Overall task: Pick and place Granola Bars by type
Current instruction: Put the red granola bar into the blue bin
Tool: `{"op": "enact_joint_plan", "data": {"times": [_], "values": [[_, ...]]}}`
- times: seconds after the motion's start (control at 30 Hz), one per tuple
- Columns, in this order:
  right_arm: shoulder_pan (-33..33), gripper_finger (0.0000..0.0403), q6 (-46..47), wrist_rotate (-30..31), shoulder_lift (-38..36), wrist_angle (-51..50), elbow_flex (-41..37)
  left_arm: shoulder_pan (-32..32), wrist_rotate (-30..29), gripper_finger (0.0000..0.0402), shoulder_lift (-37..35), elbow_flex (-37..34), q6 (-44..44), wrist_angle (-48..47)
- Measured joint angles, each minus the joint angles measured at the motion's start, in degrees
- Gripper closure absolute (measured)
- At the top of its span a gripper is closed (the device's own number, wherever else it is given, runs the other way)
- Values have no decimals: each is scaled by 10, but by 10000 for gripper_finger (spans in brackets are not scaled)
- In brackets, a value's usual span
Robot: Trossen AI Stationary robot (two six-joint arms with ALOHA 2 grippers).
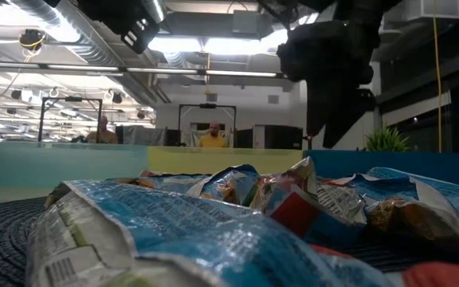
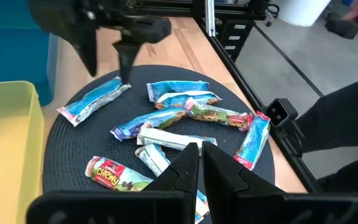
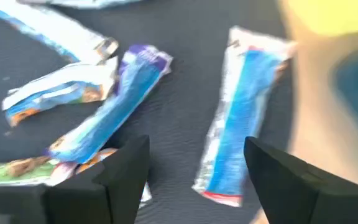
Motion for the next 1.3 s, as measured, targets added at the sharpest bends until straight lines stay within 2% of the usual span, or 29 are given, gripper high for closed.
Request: {"op": "enact_joint_plan", "data": {"times": [0.1, 0.33, 0.83, 1.03, 1.17, 1.3], "values": [[3, 144, 1, 25, 2, -26, 4, -4, -2, 386, 0, 0, 0, 0], [3, 144, -4, -5, 29, -29, -5, -4, -2, 386, 0, 0, 0, 1], [2, 144, -16, -9, 110, -17, -6, -4, -3, 386, 0, 0, 4, 22], [2, 145, -12, -7, 116, -17, -4, -4, -3, 386, 0, 0, 3, 22], [2, 163, -11, -6, 117, -18, -4, -4, -3, 386, 0, 0, -6, 22], [2, 200, -10, -2, 117, -20, -4, -4, -4, 386, 0, 0, -10, 22]]}}
